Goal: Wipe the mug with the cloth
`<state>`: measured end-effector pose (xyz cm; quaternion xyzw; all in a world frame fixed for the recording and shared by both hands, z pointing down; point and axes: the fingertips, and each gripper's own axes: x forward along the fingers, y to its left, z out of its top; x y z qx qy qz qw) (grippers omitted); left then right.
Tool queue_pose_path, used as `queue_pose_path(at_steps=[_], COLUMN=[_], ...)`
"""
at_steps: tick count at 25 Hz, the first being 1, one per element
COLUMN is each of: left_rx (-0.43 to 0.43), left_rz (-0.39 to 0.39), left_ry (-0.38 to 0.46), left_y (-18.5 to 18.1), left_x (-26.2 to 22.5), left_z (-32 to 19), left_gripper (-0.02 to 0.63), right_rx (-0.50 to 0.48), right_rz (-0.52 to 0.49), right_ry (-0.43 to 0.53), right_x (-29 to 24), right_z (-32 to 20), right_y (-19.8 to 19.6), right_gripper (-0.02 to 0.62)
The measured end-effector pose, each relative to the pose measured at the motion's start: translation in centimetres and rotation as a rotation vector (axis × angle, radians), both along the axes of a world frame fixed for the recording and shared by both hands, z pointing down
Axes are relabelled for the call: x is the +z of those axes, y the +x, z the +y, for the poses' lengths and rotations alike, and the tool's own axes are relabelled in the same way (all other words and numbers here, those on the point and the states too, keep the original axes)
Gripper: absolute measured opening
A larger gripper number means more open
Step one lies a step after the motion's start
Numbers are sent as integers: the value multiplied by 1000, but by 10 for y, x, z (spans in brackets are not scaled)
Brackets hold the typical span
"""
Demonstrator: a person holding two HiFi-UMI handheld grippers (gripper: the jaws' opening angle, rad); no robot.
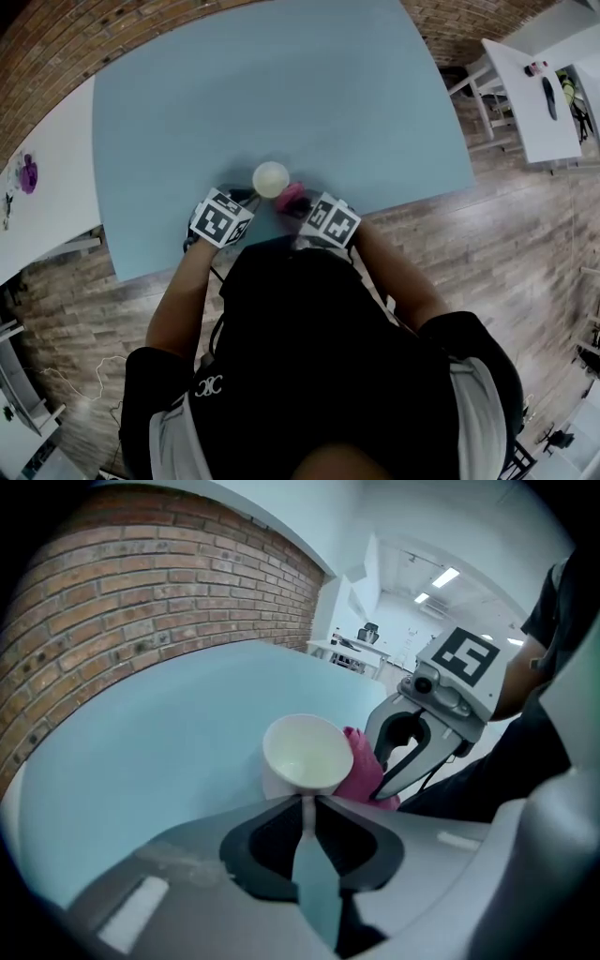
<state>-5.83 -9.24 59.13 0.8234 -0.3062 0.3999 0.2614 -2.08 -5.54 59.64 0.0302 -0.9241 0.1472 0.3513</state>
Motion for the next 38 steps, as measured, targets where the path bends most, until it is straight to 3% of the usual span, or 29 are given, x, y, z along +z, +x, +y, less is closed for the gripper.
queue_pose_path(at_steps=[7,13,17,21,26,35,38], left_rx=[109,216,223,237,393,623,650], left_rz=[-19,-51,-53,-42,-80,-196,-221], left_ry=[-32,-50,-65,-66,-72,-75,-75], left_y=[-2,-3,-5,-8,-15,-7,-9], left_x=[1,1,2,2,3,3,9], left_z=[2,2,2,4,4,5,3], left_gripper=[44,44,44,44,43,44,44], right_rx=[89,214,190,101,52,168,221], right_rz=[-8,10,32,51,16,-11,-53], right_ry=[-40,27,41,27,15,-8,-65], right_x=[1,-3,-6,-1,-3,-9,-13], right_z=[-18,-67,-60,-31,-15,-57,-71], right_y=[15,31,25,19,11,33,31], right_gripper=[37,37,37,37,37,37,37])
